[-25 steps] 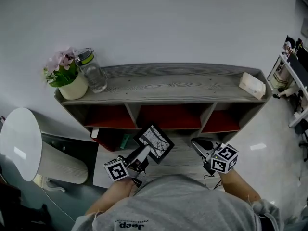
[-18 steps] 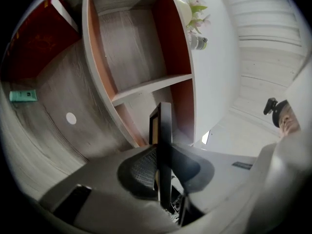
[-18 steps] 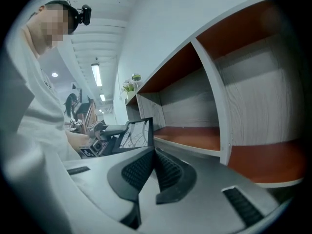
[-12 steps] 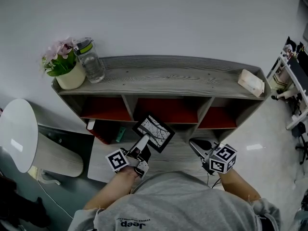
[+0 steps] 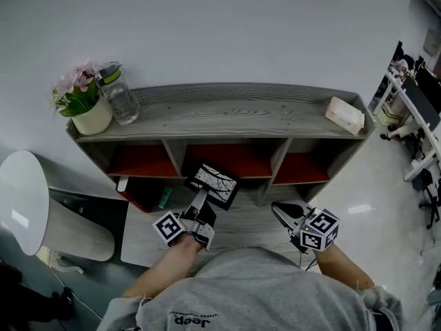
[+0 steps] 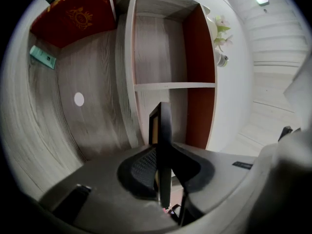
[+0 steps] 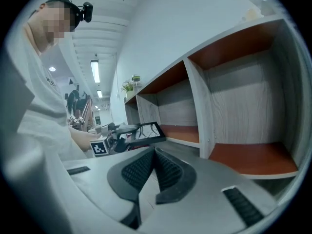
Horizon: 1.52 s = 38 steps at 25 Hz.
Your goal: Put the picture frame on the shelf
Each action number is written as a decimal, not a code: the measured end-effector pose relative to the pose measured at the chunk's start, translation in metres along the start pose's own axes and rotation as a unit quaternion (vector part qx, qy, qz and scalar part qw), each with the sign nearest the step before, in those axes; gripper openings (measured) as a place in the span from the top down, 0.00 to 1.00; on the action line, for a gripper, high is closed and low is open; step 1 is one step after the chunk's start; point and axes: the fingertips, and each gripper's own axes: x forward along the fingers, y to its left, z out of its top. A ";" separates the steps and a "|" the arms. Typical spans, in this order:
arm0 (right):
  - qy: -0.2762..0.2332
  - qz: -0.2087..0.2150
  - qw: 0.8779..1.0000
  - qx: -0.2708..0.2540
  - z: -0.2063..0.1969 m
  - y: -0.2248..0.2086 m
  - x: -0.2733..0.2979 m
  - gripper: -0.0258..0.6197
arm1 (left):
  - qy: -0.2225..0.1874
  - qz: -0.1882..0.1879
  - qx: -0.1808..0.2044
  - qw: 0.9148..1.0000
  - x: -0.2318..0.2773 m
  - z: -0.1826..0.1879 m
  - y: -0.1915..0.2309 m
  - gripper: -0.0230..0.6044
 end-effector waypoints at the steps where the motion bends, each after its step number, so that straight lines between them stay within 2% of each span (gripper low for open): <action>1: 0.000 -0.003 1.000 0.001 -0.001 -0.001 -0.002 0.94 | -0.007 0.000 -0.010 1.000 0.002 0.000 0.002 0.83; 4: 0.000 -0.010 1.000 0.002 -0.002 -0.002 -0.008 0.94 | -0.030 -0.002 -0.032 0.999 0.007 0.003 0.006 0.83; 11: 0.001 -0.022 1.000 0.006 -0.007 -0.004 -0.016 0.94 | -0.071 0.011 -0.046 0.996 0.023 0.011 0.015 0.82; 14: 0.003 -0.026 1.000 0.005 -0.009 -0.005 -0.018 0.94 | -0.065 0.027 -0.052 0.996 0.028 0.004 0.021 0.82; 17: 0.004 -0.031 0.999 0.008 -0.011 -0.007 -0.020 0.94 | -0.053 0.038 -0.080 0.995 0.037 -0.003 0.026 0.82; 20: 0.005 -0.031 0.999 0.007 -0.012 -0.007 -0.019 0.94 | -0.034 0.028 -0.075 0.996 0.046 -0.007 0.020 0.81; 23: 0.005 -0.030 1.000 0.007 -0.012 -0.008 -0.019 0.94 | -0.003 0.025 -0.028 0.999 0.049 -0.010 0.011 0.66; 27: 0.006 -0.027 1.000 0.008 -0.012 -0.009 -0.016 0.94 | 0.022 0.036 0.023 0.999 0.043 -0.011 0.009 0.45; 30: 0.006 -0.022 1.000 0.009 -0.012 -0.008 -0.014 0.94 | 0.030 0.031 0.077 0.996 0.032 -0.009 0.002 0.38; 33: 0.005 -0.018 1.000 0.009 -0.013 -0.007 -0.012 0.94 | 0.045 0.024 0.150 0.987 0.011 -0.011 -0.004 0.38; 35: 0.006 -0.015 1.000 0.010 -0.014 -0.007 -0.011 0.94 | 0.072 0.023 0.221 0.972 -0.002 -0.018 -0.006 0.37; 36: 0.006 -0.014 1.000 0.010 -0.015 -0.007 -0.010 0.94 | 0.088 0.025 0.265 0.960 -0.007 -0.023 -0.007 0.37; 37: 0.007 -0.013 1.000 0.011 -0.015 -0.006 -0.010 0.94 | 0.104 0.027 0.313 0.944 -0.011 -0.027 -0.010 0.38; 38: 0.007 -0.011 1.000 0.011 -0.015 -0.006 -0.009 0.94 | 0.118 0.029 0.364 0.923 -0.013 -0.031 -0.012 0.38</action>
